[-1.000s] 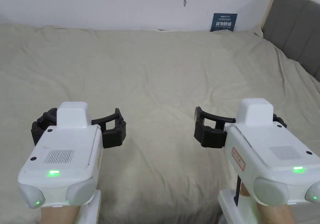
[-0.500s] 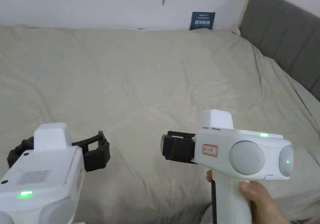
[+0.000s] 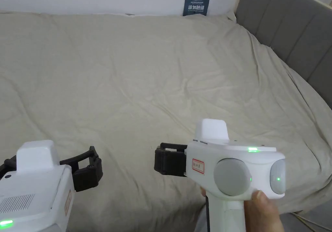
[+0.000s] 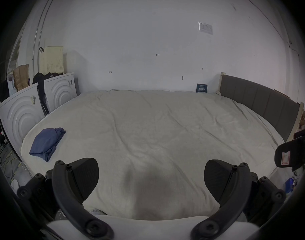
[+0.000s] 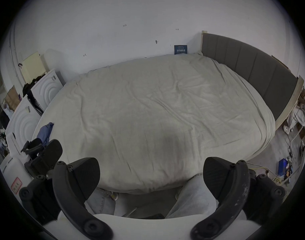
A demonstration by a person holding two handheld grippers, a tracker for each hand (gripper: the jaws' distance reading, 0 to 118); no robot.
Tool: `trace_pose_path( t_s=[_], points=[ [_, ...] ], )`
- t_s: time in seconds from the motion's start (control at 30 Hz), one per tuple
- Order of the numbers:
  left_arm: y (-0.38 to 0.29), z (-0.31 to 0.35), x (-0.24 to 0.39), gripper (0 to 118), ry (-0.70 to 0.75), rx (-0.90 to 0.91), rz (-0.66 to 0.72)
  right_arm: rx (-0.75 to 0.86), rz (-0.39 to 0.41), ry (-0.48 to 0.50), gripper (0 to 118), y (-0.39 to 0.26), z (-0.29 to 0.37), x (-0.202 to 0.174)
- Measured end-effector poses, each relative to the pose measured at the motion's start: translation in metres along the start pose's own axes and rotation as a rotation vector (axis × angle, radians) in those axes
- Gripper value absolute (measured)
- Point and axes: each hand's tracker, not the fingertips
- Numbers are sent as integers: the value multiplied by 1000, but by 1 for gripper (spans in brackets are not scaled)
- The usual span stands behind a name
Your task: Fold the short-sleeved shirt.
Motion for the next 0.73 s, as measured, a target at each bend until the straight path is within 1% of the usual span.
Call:
trace_pose_path(
  t_s=[0.1,0.17,0.23,0.3,0.4,0.43,0.5,0.57,0.73],
  points=[
    [-3,-9,-1,118,-1,-36,19,-17,17,23,118,-3,-13,1],
    [-6,-17,-4,118,-1,-63,35,-58,26,5,118,-7,-26,1],
    [-10,-27,-6,118,4,-100,47,-101,67,-33,118,-12,-45,2],
    [-14,-42,-8,118,7,-148,57,-141,129,-86,118,-15,-73,3],
    [-10,-72,-14,118,4,-217,74,-180,180,-196,118,-7,-112,3],
    [-7,-85,-18,118,-1,-219,86,-167,193,-203,118,0,-123,3],
    [3,-113,-22,118,3,-227,86,-135,200,-205,118,17,-144,4],
    [12,-147,-27,118,27,-238,59,-84,172,-205,118,38,-169,6],
    [41,-235,-40,118,76,-243,131,-49,120,-190,118,91,-244,11]
  ],
)
